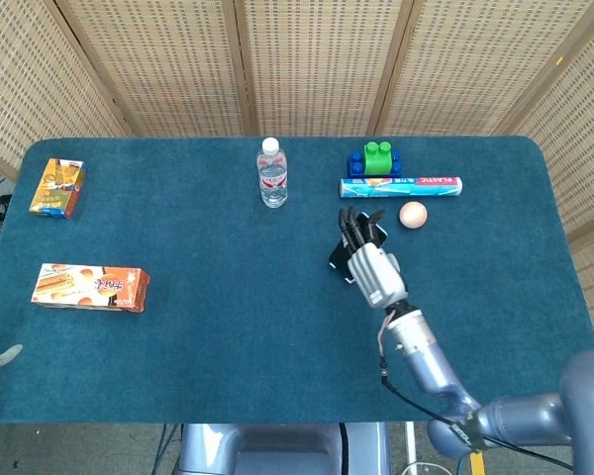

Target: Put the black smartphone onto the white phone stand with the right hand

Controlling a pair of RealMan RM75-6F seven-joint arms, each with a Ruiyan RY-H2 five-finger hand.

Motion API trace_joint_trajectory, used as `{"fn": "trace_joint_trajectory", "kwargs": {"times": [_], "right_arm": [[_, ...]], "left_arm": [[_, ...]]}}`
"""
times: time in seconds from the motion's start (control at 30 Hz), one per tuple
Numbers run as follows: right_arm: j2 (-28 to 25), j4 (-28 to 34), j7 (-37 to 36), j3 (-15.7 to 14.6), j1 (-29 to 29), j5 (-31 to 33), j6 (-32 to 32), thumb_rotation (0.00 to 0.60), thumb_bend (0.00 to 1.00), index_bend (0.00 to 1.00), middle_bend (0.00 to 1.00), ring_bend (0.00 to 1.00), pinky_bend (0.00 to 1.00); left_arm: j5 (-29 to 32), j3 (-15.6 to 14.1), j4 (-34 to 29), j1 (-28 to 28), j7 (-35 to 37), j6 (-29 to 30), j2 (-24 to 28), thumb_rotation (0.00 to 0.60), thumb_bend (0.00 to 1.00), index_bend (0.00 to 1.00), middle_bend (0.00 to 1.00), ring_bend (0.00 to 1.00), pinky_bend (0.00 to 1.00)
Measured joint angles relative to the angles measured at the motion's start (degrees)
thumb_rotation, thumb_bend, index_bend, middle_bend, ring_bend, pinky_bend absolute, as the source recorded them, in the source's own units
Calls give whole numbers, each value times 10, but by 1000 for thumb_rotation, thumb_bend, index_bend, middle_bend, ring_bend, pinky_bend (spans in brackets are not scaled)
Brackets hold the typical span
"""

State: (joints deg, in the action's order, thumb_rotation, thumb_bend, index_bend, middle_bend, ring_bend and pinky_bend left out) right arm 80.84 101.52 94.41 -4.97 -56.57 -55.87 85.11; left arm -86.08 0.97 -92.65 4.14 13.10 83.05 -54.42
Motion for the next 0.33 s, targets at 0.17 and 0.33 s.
{"fn": "trace_joint_trajectory", "kwargs": {"times": [0.17,0.33], "right_arm": [[-76,17,-208,-20,59,-65,20,600,0,95,7,4,135],[-124,12,-429,-38,142,-109,56,600,0,0,0,0,1]], "left_arm": [[-15,-2,15,-10,7,27,-9,600,0,0,0,0,0],[-28,-2,36,-18,14,55,-21,600,0,0,0,0,0]]}}
